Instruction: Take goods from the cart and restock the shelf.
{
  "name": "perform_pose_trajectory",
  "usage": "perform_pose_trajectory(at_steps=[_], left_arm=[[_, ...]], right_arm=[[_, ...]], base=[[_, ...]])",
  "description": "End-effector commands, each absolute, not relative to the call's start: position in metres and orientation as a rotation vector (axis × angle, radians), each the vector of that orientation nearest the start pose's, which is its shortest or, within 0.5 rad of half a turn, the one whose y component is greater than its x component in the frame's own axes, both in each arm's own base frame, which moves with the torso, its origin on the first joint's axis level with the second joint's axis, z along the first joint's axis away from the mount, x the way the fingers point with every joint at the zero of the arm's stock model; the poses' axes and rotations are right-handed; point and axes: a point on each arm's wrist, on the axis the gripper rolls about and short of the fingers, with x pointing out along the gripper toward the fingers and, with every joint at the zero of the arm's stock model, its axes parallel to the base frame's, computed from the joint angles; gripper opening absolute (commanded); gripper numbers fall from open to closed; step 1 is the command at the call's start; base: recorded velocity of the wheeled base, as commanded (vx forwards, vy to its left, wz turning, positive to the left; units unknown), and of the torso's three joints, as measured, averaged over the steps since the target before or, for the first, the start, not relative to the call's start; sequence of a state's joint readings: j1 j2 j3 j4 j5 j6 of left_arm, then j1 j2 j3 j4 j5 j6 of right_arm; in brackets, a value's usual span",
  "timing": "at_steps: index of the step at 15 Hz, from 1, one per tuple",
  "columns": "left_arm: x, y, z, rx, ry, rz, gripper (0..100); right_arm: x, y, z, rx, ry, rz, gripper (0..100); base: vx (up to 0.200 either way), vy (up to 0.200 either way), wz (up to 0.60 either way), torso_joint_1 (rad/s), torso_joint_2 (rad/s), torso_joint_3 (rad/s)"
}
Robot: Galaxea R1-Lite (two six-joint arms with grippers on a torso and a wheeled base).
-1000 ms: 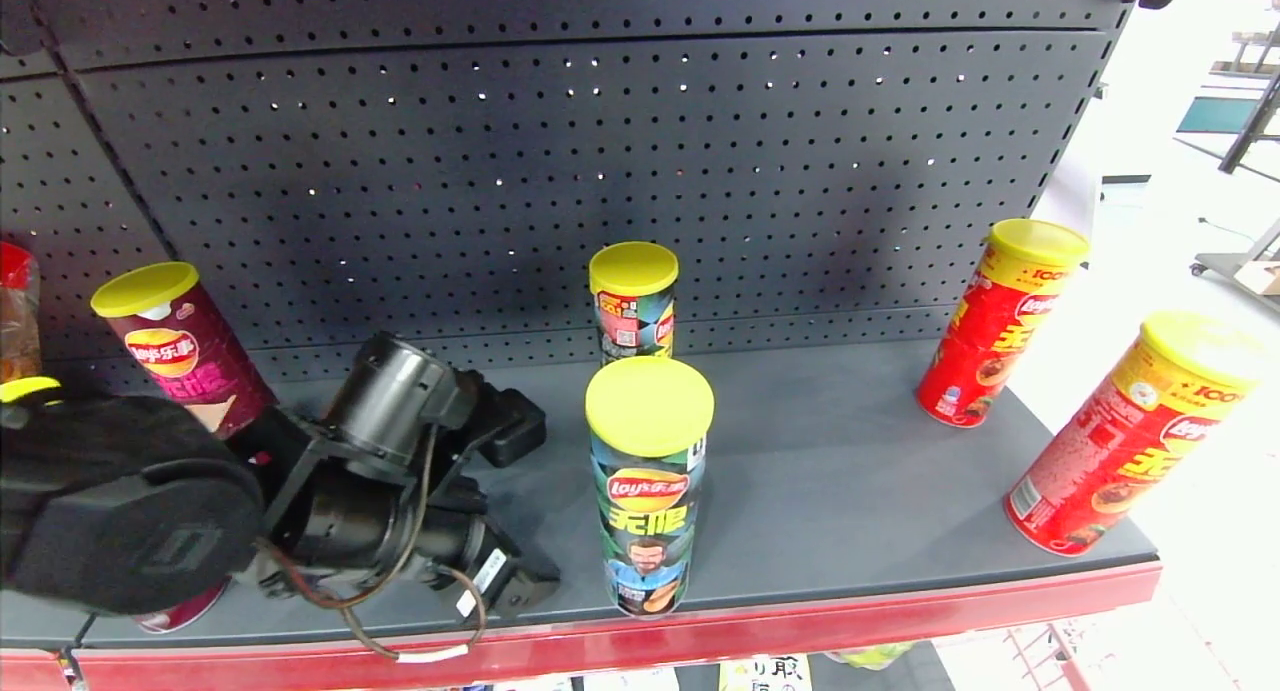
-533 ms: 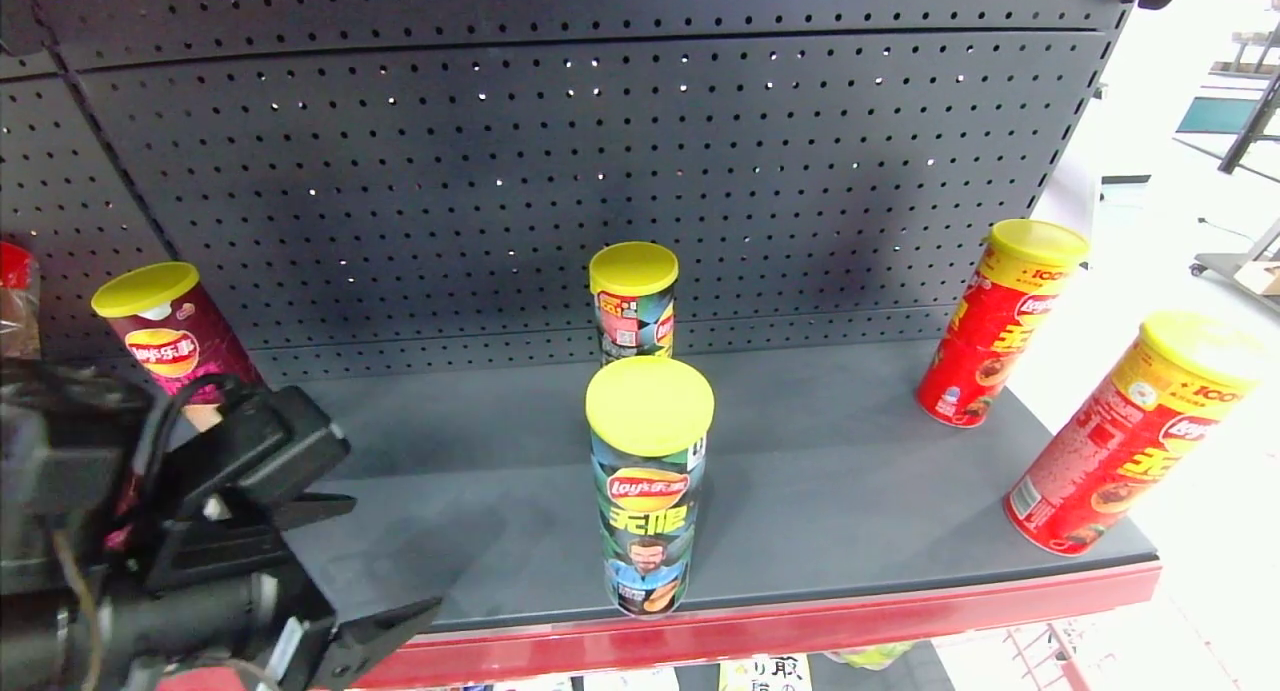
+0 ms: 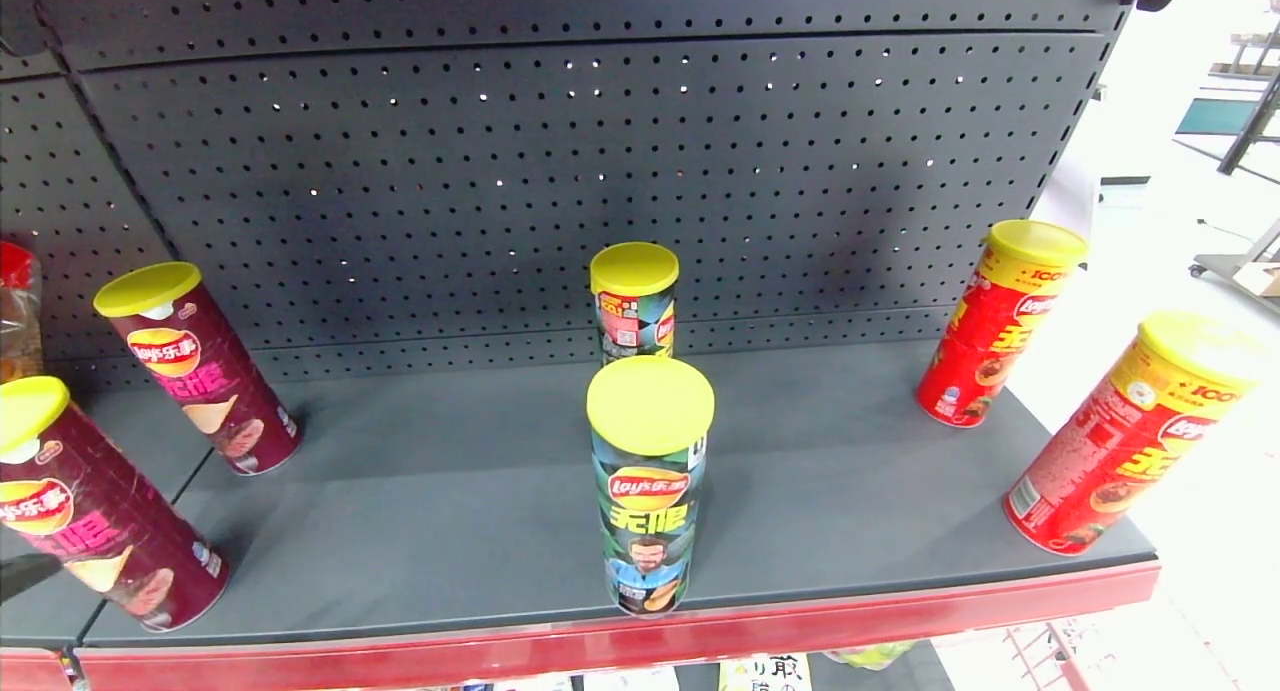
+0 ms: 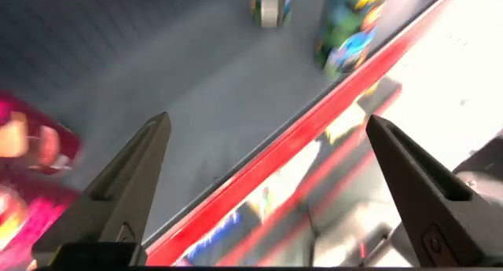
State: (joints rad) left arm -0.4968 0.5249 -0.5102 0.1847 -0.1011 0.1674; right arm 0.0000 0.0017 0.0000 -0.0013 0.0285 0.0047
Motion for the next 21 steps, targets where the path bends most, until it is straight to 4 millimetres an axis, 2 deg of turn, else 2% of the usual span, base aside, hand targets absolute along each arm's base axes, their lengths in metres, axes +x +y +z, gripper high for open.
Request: perform_pose_trajectory(at_steps=[1, 4, 5, 6, 7, 8, 9, 10, 11, 12, 18, 21], left_arm=[[-0.029, 0.011, 0.195, 0.157, -0.052, -0.563, 100], [-0.047, 0.023, 0.175, 0.138, -0.12, -0.352, 100], [-0.049, 0.025, 0.168, 0.14, -0.107, -0.268, 100], [-0.049, 0.026, 0.168, 0.143, -0.101, -0.239, 100], [-0.048, 0.027, 0.168, 0.164, -0.082, -0.109, 100], [-0.048, 0.028, 0.168, 0.181, -0.075, -0.051, 100], [-0.047, 0.029, 0.16, 0.203, -0.043, 0.057, 100], [-0.047, 0.029, 0.16, 0.203, -0.043, 0.057, 100], [-0.055, 0.032, 0.149, 0.235, -0.047, 0.219, 100], [-0.057, 0.032, 0.145, 0.229, -0.05, 0.267, 100], [-0.057, 0.034, 0.139, 0.018, -0.048, 0.388, 100], [-0.056, 0.033, 0.131, 0.03, 0.02, 0.4, 100]], right_arm=[[-0.023, 0.001, 0.076, 0.005, 0.0, 0.029, 100], [-0.023, 0.001, 0.076, 0.005, 0.0, 0.029, 100], [-0.023, 0.001, 0.076, 0.005, 0.0, 0.029, 100], [-0.023, 0.001, 0.076, 0.005, 0.0, 0.029, 100], [-0.023, 0.001, 0.076, 0.005, 0.0, 0.028, 100], [-0.023, 0.001, 0.076, 0.005, 0.0, 0.029, 100], [-0.023, 0.001, 0.076, 0.005, 0.0, 0.029, 100], [-0.023, 0.001, 0.076, 0.005, 0.0, 0.029, 100], [-0.023, 0.001, 0.076, 0.005, 0.0, 0.029, 100], [-0.023, 0.001, 0.076, 0.005, 0.0, 0.029, 100], [-0.023, 0.001, 0.076, 0.005, 0.0, 0.029, 100], [-0.023, 0.001, 0.076, 0.005, 0.0, 0.029, 100]], base=[[0.0, 0.0, 0.0, 0.0, 0.0, 0.0], [0.0, 0.0, 0.0, 0.0, 0.0, 0.0], [0.0, 0.0, 0.0, 0.0, 0.0, 0.0], [0.0, 0.0, 0.0, 0.0, 0.0, 0.0], [0.0, 0.0, 0.0, 0.0, 0.0, 0.0], [0.0, 0.0, 0.0, 0.0, 0.0, 0.0], [0.0, 0.0, 0.0, 0.0, 0.0, 0.0], [0.0, 0.0, 0.0, 0.0, 0.0, 0.0], [0.0, 0.0, 0.0, 0.0, 0.0, 0.0], [0.0, 0.0, 0.0, 0.0, 0.0, 0.0], [0.0, 0.0, 0.0, 0.0, 0.0, 0.0], [0.0, 0.0, 0.0, 0.0, 0.0, 0.0]])
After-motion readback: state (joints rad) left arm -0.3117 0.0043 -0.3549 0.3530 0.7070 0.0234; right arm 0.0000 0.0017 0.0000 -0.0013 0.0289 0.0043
